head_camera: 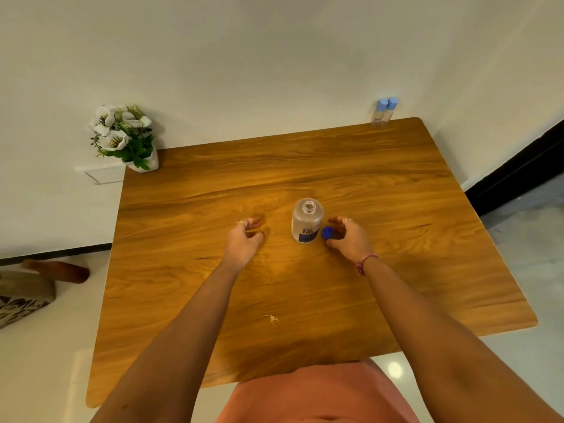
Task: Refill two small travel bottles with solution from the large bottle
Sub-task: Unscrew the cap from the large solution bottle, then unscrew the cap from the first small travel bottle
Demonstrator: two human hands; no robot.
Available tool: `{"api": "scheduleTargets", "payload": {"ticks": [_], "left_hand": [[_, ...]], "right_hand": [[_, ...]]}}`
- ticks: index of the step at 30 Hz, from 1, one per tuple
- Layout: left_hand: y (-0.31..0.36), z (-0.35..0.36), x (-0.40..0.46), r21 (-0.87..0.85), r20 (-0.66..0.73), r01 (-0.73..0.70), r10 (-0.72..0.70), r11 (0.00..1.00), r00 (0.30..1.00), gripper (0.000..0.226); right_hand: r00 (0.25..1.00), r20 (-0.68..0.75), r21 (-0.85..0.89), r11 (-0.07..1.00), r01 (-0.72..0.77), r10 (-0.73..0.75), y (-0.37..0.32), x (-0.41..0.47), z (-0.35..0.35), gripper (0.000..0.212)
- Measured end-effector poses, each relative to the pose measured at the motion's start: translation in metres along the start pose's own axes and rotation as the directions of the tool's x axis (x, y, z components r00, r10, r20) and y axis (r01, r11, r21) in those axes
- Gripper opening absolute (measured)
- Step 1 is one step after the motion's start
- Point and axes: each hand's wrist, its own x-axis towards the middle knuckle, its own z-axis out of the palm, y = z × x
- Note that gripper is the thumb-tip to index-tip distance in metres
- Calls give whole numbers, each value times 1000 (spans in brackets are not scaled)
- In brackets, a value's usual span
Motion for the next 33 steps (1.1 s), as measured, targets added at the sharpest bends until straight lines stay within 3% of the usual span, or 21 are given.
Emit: {"api": "scheduleTargets", "payload": {"ticks": [4, 10, 15, 24, 33], "left_hand": [[11, -1, 2, -3, -20, -14, 14, 1000, 1000, 35], [44, 3, 19, 1, -52, -58, 58, 998, 997, 34], [88, 13, 41, 45, -26, -118, 119, 992, 993, 31], [190, 69, 79, 25, 34, -243, 242, 970, 970, 32], [238, 125, 110, 47, 32, -244, 242, 969, 970, 32]], "right_hand": [[1000, 21, -38, 999, 3, -2, 6, 4, -9, 60], [999, 35, -1, 1000, 25, -25, 16, 21, -48, 43], [995, -83, 65, 996, 66, -61, 8, 51, -98, 32], [925, -354, 15, 988, 153, -138, -25, 143, -185, 40], [923, -331, -135, 978, 159, -196, -45, 226, -219, 42]]}}
